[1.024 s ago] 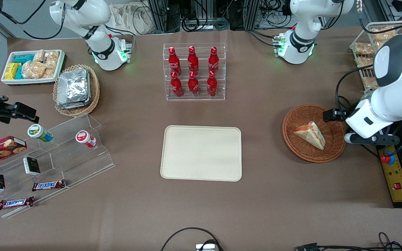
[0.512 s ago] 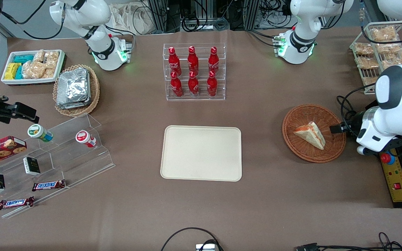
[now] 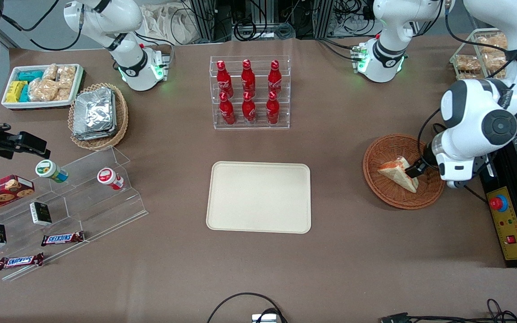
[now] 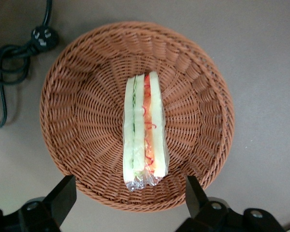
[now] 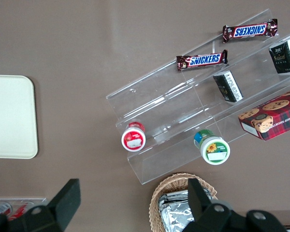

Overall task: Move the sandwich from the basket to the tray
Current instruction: 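Close the left gripper on the wrapped sandwich's crust edge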

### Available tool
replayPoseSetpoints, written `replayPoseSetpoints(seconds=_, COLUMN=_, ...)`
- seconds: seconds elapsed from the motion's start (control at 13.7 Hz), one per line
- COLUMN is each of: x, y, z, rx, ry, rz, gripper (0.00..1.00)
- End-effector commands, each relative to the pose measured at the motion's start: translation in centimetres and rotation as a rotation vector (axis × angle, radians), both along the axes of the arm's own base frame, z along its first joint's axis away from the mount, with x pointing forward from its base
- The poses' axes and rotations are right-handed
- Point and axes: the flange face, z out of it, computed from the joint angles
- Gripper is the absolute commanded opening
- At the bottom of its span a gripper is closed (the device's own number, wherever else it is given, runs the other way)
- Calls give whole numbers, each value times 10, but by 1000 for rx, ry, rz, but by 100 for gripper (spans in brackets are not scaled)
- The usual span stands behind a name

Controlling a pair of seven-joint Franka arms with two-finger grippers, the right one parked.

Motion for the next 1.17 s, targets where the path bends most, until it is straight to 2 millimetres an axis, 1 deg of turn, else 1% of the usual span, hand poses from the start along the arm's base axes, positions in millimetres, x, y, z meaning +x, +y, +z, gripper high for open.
replayPoseSetpoints(seconds=0.0, x=-13, y=-4, z=-6, rx=4, ry=-27, rz=52, gripper=100)
replayPoseSetpoints(seconds=0.29, x=-22, y=-3, z=-27, rx=7, ry=-26, rz=92, gripper=100)
replayPoseSetpoints(seconds=0.44, x=-30, y=0, z=-41, rx=7, ry=-20, rz=95, gripper=100)
replayPoseSetpoints(seconds=0.66, x=-50, y=2, z=-71, rx=3, ry=-50, rz=89, gripper=100)
replayPoseSetpoints(seconds=0.8, x=-58, y=4, z=-87, rx=-2, ry=-74, rz=86, gripper=100)
replayPoseSetpoints(seconds=0.95, x=-57, y=6, z=-96, rx=-1, ry=-62, rz=87, gripper=100)
replayPoseSetpoints(seconds=1.1, x=-56, y=6, z=-92, rx=-1, ry=-60, rz=79, gripper=100)
